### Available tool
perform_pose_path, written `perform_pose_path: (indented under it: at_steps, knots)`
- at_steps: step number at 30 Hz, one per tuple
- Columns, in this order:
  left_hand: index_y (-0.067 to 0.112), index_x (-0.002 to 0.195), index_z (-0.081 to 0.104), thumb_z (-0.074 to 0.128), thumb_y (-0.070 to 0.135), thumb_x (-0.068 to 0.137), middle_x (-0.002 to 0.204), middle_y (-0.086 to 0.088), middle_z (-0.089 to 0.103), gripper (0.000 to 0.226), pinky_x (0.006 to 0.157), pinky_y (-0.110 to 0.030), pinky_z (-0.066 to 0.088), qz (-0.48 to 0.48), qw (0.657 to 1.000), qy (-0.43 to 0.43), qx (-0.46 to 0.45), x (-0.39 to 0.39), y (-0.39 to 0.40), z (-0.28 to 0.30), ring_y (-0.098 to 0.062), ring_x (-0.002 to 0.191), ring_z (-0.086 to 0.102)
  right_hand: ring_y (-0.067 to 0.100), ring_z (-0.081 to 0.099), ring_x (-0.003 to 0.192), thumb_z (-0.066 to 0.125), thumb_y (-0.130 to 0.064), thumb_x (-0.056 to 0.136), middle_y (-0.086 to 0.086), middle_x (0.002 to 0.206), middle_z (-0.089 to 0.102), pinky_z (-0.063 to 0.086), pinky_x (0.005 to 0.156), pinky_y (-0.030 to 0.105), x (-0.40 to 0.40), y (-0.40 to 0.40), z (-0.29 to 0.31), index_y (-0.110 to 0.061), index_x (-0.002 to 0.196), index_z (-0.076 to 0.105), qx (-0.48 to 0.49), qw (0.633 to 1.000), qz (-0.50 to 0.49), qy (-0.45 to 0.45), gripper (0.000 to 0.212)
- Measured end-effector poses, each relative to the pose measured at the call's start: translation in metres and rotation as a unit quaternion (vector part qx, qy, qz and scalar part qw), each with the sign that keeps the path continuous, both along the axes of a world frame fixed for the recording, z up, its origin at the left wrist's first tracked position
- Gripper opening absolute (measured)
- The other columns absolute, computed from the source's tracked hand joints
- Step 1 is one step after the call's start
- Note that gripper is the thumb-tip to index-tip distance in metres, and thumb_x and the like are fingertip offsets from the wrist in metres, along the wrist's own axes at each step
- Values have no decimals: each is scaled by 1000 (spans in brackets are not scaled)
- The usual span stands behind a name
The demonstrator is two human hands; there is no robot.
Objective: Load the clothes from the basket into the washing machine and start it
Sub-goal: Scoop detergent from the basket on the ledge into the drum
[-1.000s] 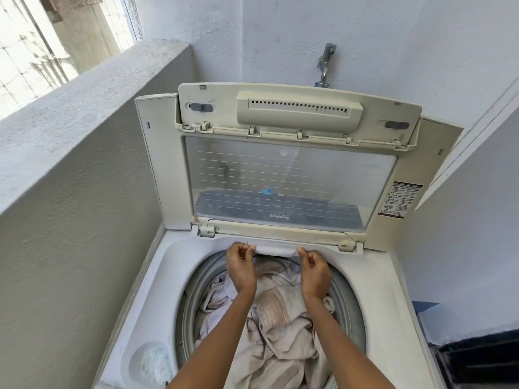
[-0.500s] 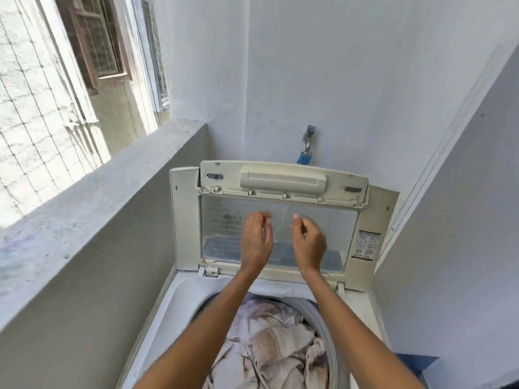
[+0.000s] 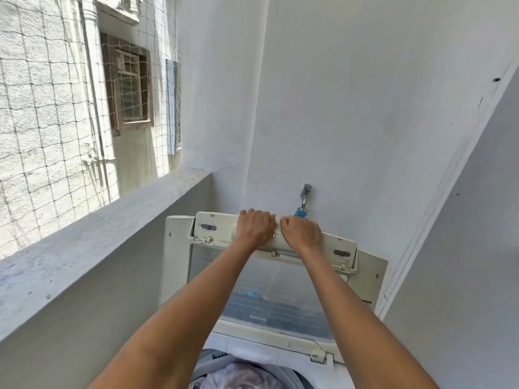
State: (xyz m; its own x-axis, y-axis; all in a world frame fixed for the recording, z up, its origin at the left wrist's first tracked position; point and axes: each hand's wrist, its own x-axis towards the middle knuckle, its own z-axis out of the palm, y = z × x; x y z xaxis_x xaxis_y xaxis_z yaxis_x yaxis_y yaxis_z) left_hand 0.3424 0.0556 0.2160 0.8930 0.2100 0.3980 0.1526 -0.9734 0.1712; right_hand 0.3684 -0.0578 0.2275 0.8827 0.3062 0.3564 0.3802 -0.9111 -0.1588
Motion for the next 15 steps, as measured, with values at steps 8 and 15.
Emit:
perform_pose_path:
  at_steps: [8, 15]
  knots:
    - [7, 131, 50, 23, 37, 100, 140, -16, 48, 51, 101, -38, 35, -29, 970, 234, -54, -67, -11, 42, -30, 126, 48, 33, 52, 119, 22, -36, 98, 21, 133, 53, 38, 95, 39, -62, -19, 20, -5, 125, 53, -65, 988, 49, 132, 51]
    - [10, 92, 55, 33, 22, 99, 93, -6, 52, 26, 76, -29, 35, -135, 911, 365, -137, -150, -19, 30, -21, 82, 48, 31, 47, 125, 24, -45, 97, 15, 143, 45, 35, 95, 37, -152, -39, 4, -13, 133, 47, -106, 965, 55, 235, 53]
